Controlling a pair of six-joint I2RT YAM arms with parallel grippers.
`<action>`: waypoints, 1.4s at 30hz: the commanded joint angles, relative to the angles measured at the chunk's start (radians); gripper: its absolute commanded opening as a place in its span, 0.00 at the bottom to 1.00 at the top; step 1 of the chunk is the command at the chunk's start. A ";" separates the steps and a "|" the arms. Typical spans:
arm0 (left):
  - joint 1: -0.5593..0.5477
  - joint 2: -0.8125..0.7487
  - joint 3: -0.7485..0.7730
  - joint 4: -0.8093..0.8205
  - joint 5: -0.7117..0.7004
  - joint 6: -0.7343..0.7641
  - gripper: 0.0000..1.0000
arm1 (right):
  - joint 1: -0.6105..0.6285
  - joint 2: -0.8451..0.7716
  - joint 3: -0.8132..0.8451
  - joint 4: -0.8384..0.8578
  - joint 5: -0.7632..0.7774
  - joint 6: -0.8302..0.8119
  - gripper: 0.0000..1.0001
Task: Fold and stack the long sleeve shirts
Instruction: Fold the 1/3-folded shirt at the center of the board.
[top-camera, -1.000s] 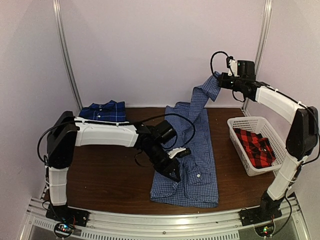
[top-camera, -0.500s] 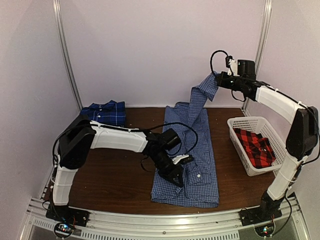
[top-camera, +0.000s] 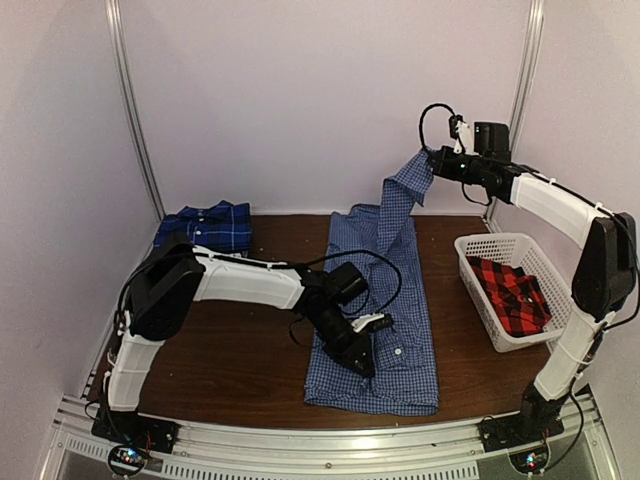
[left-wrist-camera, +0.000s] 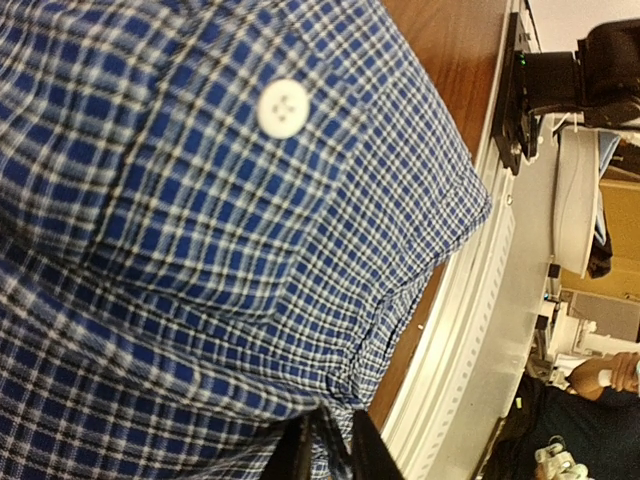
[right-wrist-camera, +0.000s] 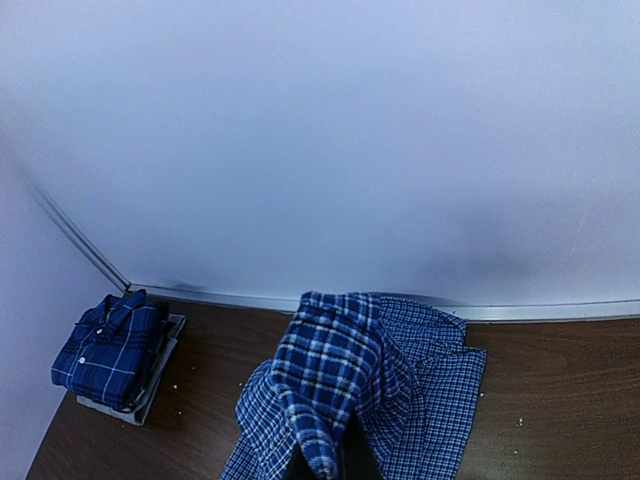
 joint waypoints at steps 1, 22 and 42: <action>-0.008 0.009 0.028 0.029 0.012 0.005 0.22 | 0.000 -0.054 -0.030 -0.011 -0.040 0.005 0.00; 0.233 -0.392 -0.178 0.188 -0.036 -0.127 0.44 | 0.182 -0.235 -0.271 -0.456 -0.053 -0.238 0.00; 0.320 -0.315 -0.271 0.297 -0.056 -0.201 0.45 | 0.632 -0.067 -0.295 -0.572 0.083 -0.185 0.27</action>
